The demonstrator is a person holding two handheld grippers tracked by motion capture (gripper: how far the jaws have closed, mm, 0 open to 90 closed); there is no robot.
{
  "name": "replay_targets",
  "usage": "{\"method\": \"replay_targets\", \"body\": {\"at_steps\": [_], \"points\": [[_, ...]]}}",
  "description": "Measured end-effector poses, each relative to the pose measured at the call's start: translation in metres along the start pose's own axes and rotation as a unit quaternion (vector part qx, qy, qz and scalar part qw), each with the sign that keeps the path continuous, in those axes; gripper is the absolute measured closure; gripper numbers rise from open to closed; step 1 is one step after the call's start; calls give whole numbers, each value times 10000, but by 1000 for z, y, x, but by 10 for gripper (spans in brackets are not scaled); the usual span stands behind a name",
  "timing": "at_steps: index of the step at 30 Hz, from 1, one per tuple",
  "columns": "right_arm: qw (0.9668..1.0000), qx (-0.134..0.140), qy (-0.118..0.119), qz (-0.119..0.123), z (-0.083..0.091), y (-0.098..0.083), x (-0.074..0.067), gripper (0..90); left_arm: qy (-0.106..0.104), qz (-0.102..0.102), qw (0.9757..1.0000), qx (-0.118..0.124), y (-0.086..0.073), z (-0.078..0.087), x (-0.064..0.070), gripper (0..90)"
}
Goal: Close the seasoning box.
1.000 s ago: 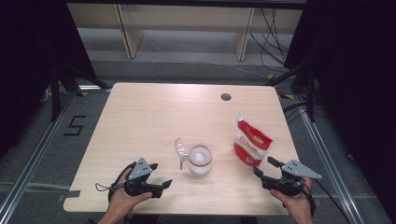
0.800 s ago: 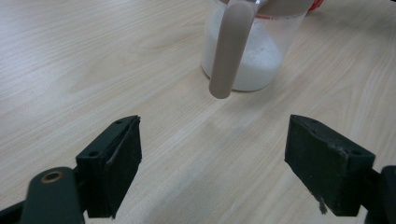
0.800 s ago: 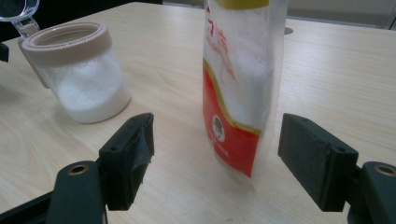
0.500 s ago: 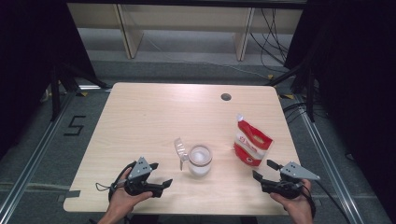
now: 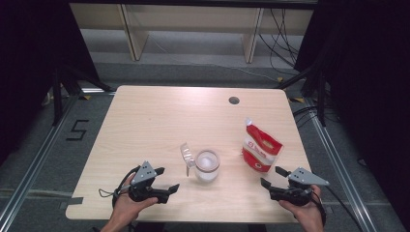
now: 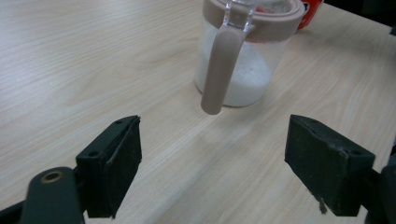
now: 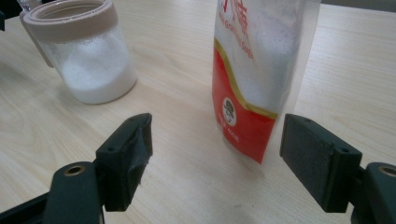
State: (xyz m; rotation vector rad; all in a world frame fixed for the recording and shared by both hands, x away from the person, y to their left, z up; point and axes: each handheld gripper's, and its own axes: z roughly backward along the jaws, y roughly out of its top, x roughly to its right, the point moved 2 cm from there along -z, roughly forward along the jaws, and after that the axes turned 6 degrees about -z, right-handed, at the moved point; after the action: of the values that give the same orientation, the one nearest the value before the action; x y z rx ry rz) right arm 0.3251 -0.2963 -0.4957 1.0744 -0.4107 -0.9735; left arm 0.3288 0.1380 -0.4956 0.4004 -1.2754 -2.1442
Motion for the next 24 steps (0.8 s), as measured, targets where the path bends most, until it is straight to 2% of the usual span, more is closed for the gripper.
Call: {"method": "replay_targets", "body": {"at_steps": [3,5,6,7,8,10,11,12,15,18,20,22,24], "points": [[10000,-41,-26,28,0,-1,0,261,-14,-75,10000,47,5,1,2,187],[9999,-87,-39,-123,0,-1,-2,261,-49,-84,9999,93,8,2,4,216],[9999,-83,-67,-51,-1,-1,-1,261,-49,-123,9998,130,10,3,5,238],[10000,-45,-59,29,-2,0,1,261,-30,-66,9999,136,12,4,6,261],[9999,-72,-74,-87,-1,-1,-1,261,-67,-65,9998,173,13,4,6,285],[9999,-49,-80,46,-1,0,0,261,-72,-21,9997,228,15,5,6,333],[10000,-30,-52,21,-2,1,-1,261,-80,22,9996,252,15,5,6,360],[9999,-98,-54,-97,-1,0,-3,261,-91,20,9996,279,16,6,6,401],[9999,-66,-55,66,-3,1,-2,262,-20,-83,9992,398,19,7,7,545],[10000,-84,-41,-18,-3,1,-3,262,27,-222,9990,393,23,8,7,669],[9999,-103,-40,-83,-3,1,-4,263,49,-201,9988,435,25,7,7,742],[9999,-102,-34,-72,-3,1,-4,265,65,-271,9987,422,26,6,7,804],[9999,-117,-46,-53,-3,1,-4,265,111,-181,9988,440,27,5,8,849]]}}
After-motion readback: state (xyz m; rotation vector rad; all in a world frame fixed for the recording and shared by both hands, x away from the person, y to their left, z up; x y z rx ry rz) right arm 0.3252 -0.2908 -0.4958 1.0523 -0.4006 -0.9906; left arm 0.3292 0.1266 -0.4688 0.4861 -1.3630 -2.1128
